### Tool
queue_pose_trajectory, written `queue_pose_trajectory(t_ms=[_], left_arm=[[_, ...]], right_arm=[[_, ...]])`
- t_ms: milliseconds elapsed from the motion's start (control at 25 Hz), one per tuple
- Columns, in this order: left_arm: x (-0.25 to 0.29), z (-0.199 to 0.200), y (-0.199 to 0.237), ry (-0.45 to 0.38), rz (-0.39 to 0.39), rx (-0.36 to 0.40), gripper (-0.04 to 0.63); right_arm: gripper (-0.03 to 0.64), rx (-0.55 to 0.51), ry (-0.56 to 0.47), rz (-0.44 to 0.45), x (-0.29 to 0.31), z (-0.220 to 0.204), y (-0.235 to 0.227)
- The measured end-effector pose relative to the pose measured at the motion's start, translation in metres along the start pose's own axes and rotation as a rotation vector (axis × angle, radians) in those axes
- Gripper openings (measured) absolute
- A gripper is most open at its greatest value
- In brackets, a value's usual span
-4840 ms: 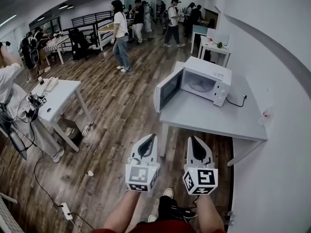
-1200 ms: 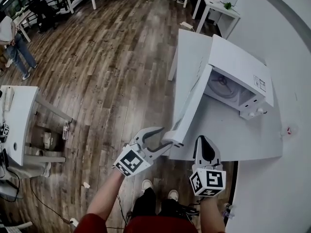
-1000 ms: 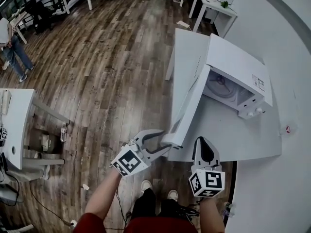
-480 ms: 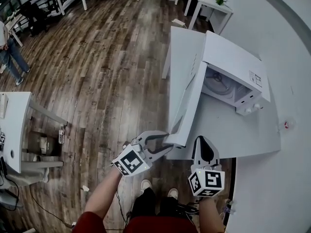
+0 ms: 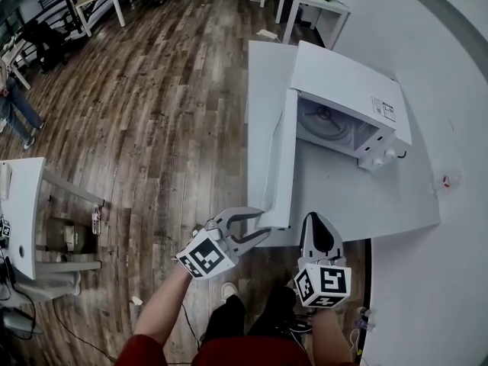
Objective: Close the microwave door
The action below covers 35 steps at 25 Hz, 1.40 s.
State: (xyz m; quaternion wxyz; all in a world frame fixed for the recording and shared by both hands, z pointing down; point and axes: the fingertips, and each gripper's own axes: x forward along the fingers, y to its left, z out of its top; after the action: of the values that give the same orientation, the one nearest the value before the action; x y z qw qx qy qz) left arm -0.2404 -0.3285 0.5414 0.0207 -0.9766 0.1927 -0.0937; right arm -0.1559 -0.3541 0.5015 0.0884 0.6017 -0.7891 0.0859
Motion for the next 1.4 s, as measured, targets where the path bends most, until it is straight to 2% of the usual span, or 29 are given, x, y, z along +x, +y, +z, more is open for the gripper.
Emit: queue_pose_trajectory(t_ms=[680, 1400], left_arm=[[0.111, 0.025, -0.038, 0.008, 0.094, -0.037, 0.156], [0.22, 0.044, -0.032, -0.003, 0.369, -0.105, 0.15]], right_arm=[[0.028, 0.039, -0.016, -0.023, -0.026, 0.0, -0.134], [0.028, 0.068, -0.048, 0.005, -0.031, 0.009, -0.256]])
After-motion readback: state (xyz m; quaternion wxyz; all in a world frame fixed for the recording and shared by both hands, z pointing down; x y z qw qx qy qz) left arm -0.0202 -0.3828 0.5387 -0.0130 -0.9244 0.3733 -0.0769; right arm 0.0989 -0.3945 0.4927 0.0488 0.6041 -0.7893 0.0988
